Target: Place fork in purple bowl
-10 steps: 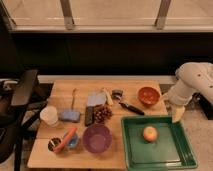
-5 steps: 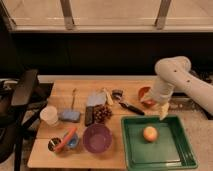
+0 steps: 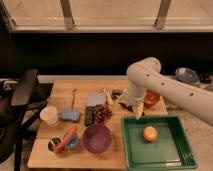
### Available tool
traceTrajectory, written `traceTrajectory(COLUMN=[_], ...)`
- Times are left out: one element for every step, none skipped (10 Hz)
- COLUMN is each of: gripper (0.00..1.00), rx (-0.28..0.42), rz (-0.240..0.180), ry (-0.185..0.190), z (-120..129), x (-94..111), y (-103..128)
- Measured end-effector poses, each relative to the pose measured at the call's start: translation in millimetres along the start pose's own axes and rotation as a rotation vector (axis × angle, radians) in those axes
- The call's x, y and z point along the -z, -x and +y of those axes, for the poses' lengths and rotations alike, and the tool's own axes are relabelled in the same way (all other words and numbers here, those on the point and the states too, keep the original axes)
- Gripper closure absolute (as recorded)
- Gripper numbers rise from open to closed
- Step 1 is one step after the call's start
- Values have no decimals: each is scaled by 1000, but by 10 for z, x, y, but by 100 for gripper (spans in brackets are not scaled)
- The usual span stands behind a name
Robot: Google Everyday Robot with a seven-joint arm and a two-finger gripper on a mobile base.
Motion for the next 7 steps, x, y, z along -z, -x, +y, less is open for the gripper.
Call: traceTrajectory(gripper=[22,22,22,22,22,22,22], rx=[14,9,10,13,10,9,11], rz=[-7,-1,-2,-3,-2,-1,-2], ry=[-9,-7,-7,-8,-8,-8,-8], z=[-72,-44,-50,-64,-49,-47,-56], x=[-16,-12,-12,-14,-11,-9,-11], y=[80,53,57,67,55,52,58])
